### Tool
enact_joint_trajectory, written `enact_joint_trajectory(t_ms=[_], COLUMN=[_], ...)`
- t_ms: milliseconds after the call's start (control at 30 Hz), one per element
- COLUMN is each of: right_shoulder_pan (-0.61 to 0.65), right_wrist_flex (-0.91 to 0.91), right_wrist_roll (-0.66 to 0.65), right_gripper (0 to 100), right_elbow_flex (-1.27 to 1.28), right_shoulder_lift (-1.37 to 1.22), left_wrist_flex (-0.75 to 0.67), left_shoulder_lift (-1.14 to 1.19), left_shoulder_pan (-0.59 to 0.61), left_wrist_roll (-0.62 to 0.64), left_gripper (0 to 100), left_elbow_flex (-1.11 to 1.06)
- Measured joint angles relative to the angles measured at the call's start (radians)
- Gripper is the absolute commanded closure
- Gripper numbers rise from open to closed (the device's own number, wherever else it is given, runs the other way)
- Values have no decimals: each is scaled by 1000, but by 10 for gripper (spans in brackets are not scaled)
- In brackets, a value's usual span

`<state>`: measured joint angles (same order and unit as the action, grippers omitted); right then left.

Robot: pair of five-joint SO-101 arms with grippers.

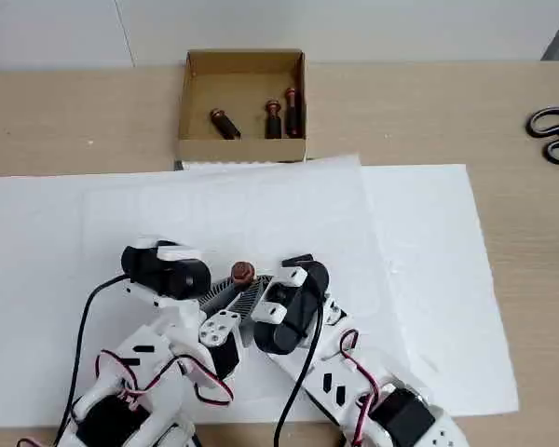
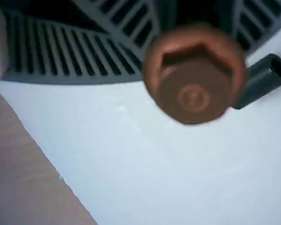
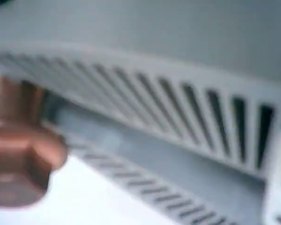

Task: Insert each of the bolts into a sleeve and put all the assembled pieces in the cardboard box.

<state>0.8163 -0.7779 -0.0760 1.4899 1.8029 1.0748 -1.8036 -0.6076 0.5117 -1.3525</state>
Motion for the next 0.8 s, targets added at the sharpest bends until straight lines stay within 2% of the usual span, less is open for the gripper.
enact_joint_trajectory(t_ms=[233, 600, 800], right_shoulder_pan=[-6, -9, -3], right_wrist_flex=[0, 0, 0], right_wrist_roll=[0, 3, 3], right_gripper=[995, 995, 995], right_elbow_flex=[2, 3, 0], right_shoulder_lift=[0, -2, 0], left_wrist_flex=[12, 52, 114], left_shoulder_lift=[0, -2, 6], left_shoulder_pan=[0, 104, 135], left_wrist_roll=[-5, -101, -109], left_gripper=[737, 739, 754], left_elbow_flex=[0, -8, 92])
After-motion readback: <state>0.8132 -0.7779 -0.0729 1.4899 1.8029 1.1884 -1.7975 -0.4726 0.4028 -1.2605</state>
